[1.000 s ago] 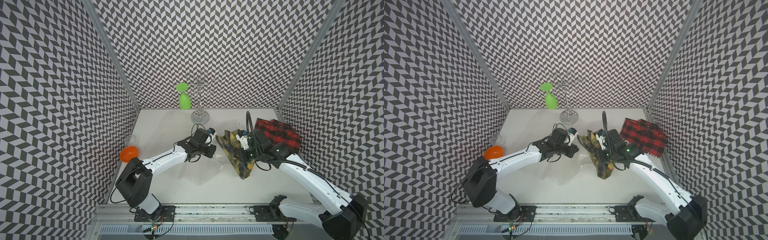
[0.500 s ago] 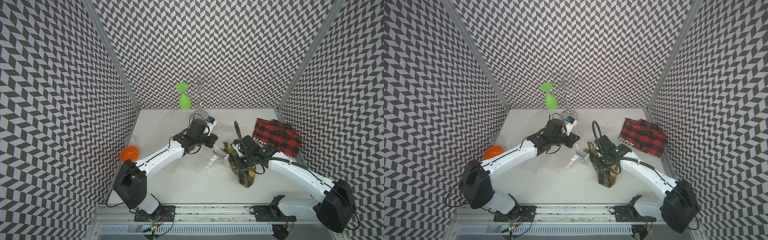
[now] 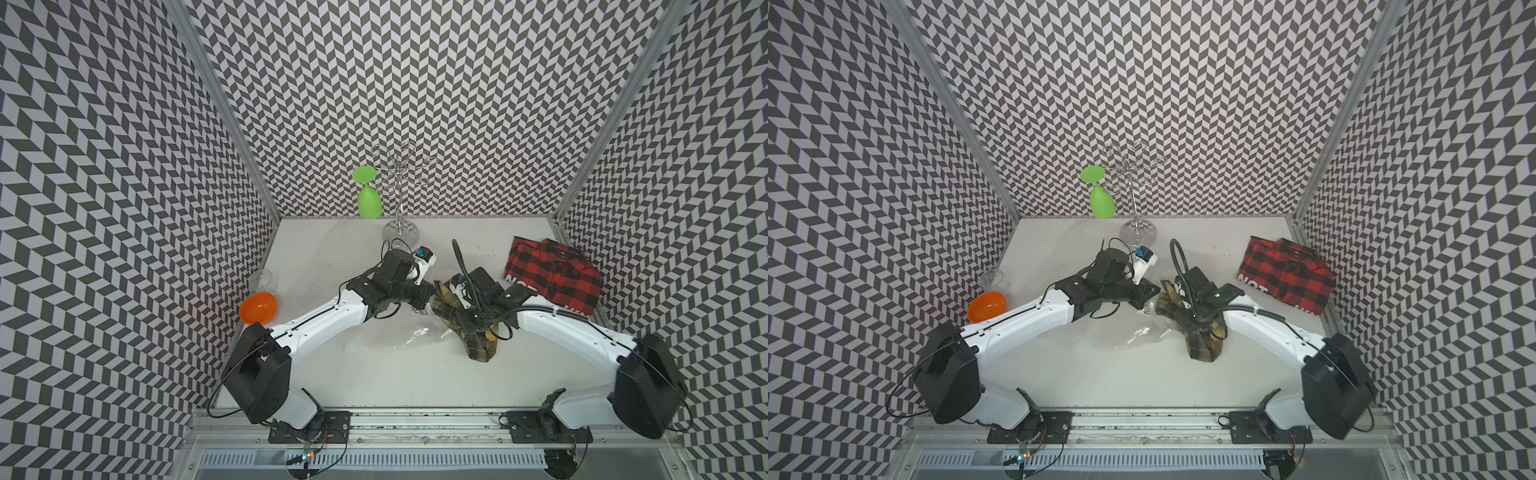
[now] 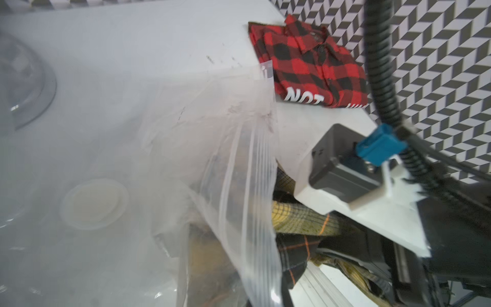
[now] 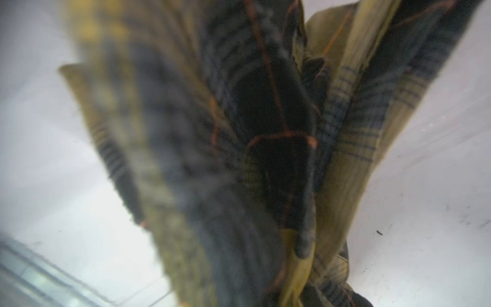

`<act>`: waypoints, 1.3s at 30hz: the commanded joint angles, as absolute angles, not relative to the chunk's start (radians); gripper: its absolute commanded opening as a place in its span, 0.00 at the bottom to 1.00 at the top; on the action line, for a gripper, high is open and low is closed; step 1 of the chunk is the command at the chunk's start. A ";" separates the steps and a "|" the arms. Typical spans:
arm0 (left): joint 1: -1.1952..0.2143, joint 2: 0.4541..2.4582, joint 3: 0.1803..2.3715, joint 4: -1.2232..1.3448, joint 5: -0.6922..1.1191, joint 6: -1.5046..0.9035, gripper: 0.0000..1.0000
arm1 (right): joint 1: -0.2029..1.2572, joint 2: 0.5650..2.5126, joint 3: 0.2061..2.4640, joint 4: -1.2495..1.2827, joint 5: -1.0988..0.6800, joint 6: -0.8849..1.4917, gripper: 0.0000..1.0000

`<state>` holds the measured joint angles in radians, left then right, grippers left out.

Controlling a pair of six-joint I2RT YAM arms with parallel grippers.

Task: Place the folded shirt into the vacuum bag
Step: Place the shirt in the vacuum bag.

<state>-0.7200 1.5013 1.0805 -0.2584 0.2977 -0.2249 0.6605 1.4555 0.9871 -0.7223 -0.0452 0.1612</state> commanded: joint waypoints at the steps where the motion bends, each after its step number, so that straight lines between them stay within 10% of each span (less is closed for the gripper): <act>1: -0.715 1.485 1.039 -0.211 0.302 -0.220 0.00 | 0.664 1.462 1.016 -0.627 -0.076 0.161 0.54; 7: -0.715 1.482 0.982 -0.189 0.323 -0.230 0.00 | 0.623 1.417 0.971 -0.606 -0.168 0.178 0.99; 24: -0.716 1.460 0.982 -0.223 0.328 -0.237 0.00 | 0.211 1.079 0.949 -0.740 -0.181 0.361 0.99; 39: -0.773 1.540 1.076 -0.235 0.312 -0.266 0.00 | 0.163 0.941 0.523 -0.555 -0.333 0.621 0.95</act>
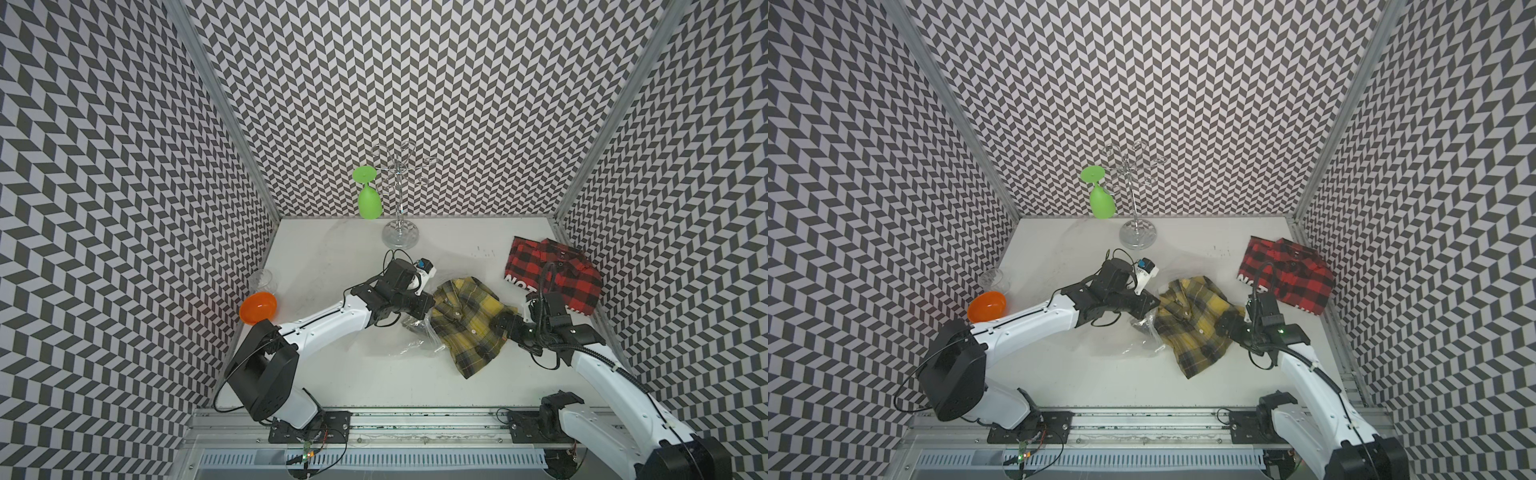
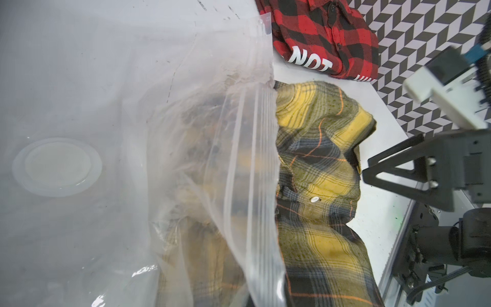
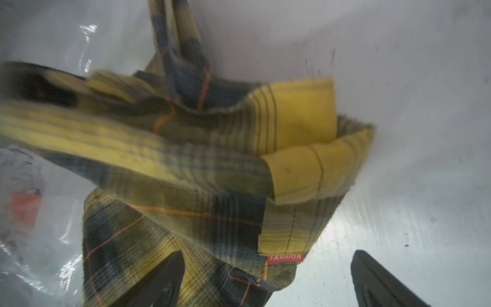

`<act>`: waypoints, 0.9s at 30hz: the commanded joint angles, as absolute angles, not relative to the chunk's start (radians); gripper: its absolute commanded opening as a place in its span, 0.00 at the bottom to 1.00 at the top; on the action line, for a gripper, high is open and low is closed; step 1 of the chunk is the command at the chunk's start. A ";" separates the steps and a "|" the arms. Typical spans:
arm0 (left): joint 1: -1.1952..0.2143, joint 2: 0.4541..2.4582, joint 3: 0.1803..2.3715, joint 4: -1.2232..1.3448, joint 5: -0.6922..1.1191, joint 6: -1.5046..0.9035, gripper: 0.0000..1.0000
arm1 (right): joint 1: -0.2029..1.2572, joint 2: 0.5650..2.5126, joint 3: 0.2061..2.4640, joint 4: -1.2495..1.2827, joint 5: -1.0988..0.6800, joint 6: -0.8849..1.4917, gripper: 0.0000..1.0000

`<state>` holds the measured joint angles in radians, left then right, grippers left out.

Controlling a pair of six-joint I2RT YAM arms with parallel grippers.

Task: Place the folded shirt into the vacuum bag
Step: Place the shirt in the vacuum bag.

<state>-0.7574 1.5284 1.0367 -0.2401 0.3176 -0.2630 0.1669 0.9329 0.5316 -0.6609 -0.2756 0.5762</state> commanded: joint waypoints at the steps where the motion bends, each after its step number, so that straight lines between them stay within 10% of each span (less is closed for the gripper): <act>1: -0.776 1.545 1.084 -0.236 0.311 -0.266 0.00 | 0.163 0.951 0.522 -0.545 -0.318 0.634 0.94; 8: -0.813 1.570 1.129 -0.260 0.314 -0.241 0.00 | 0.161 0.997 0.403 -0.309 -0.264 0.711 0.87; 16: -0.856 1.668 1.237 -0.283 0.294 -0.193 0.00 | 0.161 1.130 0.464 -0.135 -0.376 0.709 0.31; 27: -0.896 1.747 1.311 -0.306 0.308 -0.167 0.00 | 0.206 1.350 0.639 -0.092 -0.528 0.604 0.24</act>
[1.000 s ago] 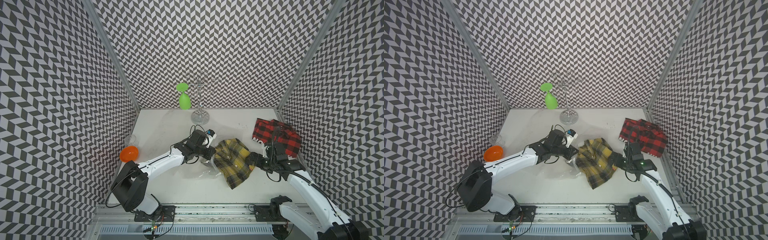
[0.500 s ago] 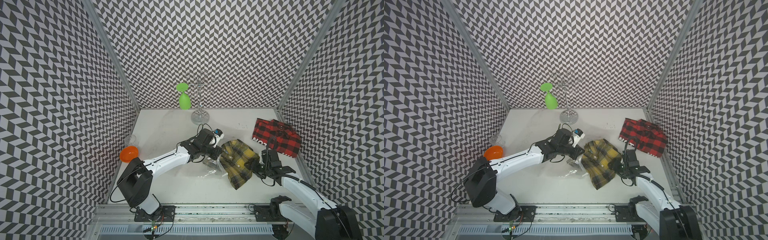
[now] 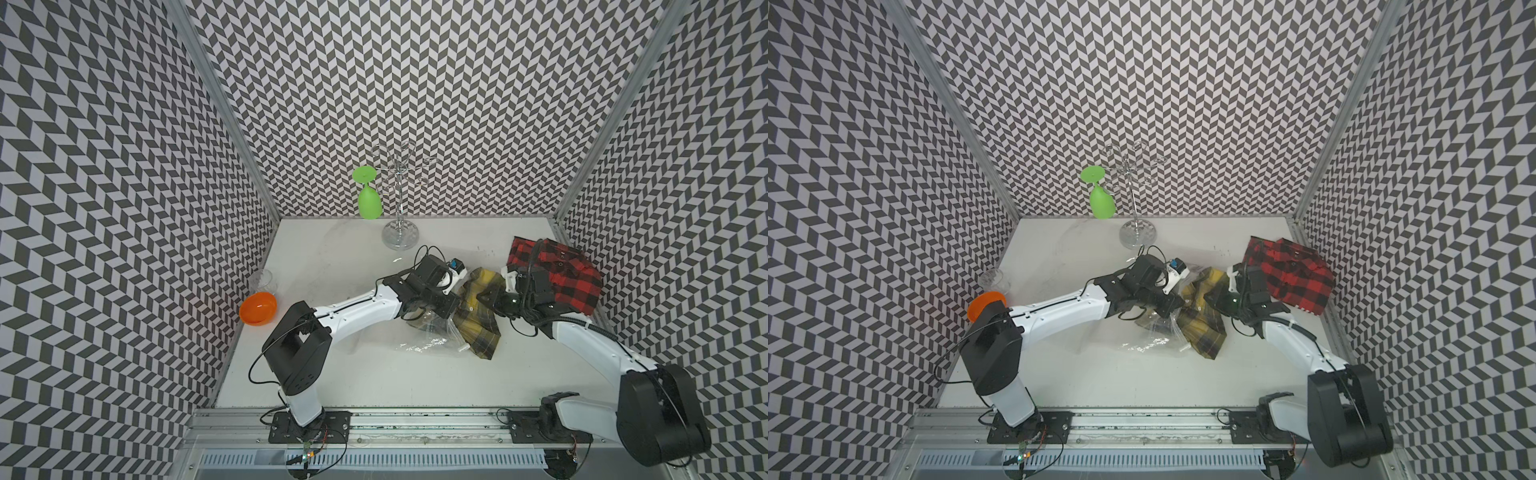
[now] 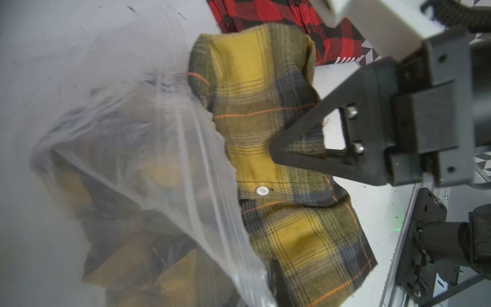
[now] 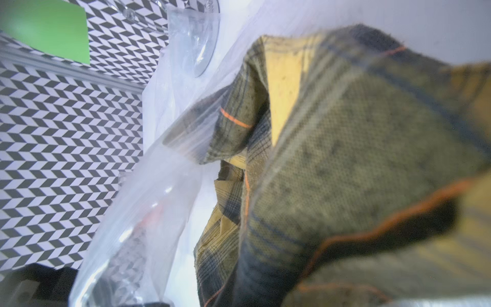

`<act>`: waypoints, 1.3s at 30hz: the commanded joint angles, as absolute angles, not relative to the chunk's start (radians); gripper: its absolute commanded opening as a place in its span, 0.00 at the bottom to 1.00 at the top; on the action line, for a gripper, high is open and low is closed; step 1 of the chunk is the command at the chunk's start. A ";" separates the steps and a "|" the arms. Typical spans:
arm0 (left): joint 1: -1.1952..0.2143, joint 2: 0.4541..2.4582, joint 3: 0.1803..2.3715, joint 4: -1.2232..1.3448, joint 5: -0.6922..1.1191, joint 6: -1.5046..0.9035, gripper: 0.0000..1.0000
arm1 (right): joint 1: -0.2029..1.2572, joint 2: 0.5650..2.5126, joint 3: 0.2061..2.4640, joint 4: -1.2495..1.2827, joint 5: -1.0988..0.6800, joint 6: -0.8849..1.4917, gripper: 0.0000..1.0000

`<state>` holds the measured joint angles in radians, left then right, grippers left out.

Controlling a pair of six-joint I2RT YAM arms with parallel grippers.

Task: Place the folded shirt into the vacuum bag
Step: Place the shirt in the vacuum bag.

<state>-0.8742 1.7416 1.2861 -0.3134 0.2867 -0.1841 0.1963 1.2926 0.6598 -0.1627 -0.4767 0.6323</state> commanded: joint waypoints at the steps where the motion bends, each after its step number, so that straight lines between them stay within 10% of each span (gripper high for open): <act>1: -0.897 1.752 1.306 -0.309 0.301 -0.167 0.00 | 0.204 1.370 0.632 -0.079 -0.521 0.604 0.24; 11: -0.867 1.657 1.221 -0.405 0.243 -0.201 0.02 | 0.182 1.286 0.633 -0.301 -0.290 0.505 0.52; 21: -0.844 1.753 1.355 -0.589 0.117 -0.236 0.54 | 0.209 1.203 0.661 -0.351 -0.196 0.478 0.70; 26: -0.839 1.897 1.588 -0.687 0.013 -0.196 0.62 | 0.227 1.175 0.731 -0.390 -0.160 0.466 0.70; 33: -0.842 2.089 1.826 -0.811 -0.103 -0.149 0.54 | 0.270 1.150 0.736 -0.253 -0.341 0.608 0.54; 39: -0.840 2.102 1.912 -0.800 -0.105 -0.152 0.11 | 0.301 1.113 0.737 -0.194 -0.249 0.683 0.49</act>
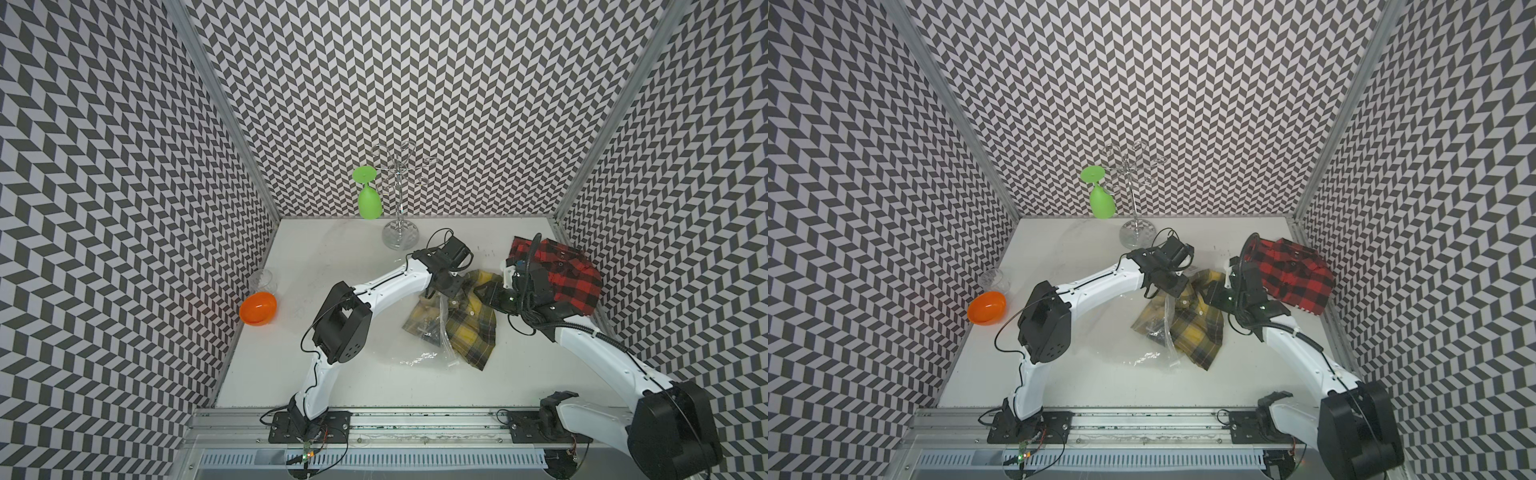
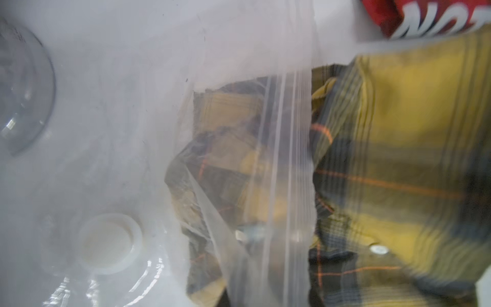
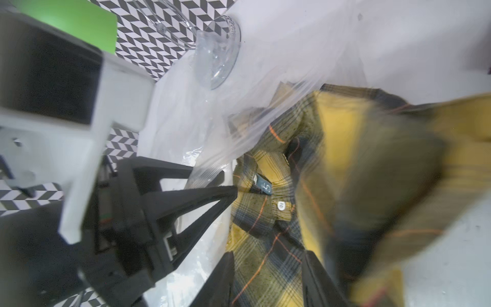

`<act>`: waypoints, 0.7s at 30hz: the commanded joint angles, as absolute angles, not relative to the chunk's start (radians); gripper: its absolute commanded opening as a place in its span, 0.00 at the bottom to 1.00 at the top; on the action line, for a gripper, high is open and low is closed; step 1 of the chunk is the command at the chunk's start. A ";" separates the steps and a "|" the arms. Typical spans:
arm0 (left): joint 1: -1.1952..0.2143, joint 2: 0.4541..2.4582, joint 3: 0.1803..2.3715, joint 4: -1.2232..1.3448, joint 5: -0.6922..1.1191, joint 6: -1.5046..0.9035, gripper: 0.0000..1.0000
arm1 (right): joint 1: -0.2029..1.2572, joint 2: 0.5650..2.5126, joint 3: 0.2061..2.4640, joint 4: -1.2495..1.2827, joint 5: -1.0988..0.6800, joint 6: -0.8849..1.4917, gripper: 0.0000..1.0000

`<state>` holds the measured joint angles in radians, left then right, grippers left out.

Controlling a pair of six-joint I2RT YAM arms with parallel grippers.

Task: Place the folded shirt into the vacuum bag
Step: Place the shirt in the vacuum bag.

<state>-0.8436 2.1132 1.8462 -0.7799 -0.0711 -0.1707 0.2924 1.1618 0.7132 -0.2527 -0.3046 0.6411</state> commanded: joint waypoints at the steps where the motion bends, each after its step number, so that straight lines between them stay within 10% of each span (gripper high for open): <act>1: -0.838 2.104 1.933 -0.801 -0.104 -0.155 0.08 | 0.300 1.099 0.758 -0.253 -0.184 0.652 0.59; 4: -0.837 2.097 1.948 -0.797 -0.094 -0.155 0.05 | 0.297 1.055 0.825 -0.383 -0.002 0.577 0.69; 10: -0.835 2.097 2.014 -0.822 -0.048 -0.167 0.02 | 0.298 1.051 0.544 0.079 -0.386 0.812 0.43; 21: -0.889 2.038 1.985 -0.753 0.015 -0.200 0.01 | 0.295 1.392 0.418 0.614 -0.361 1.052 0.30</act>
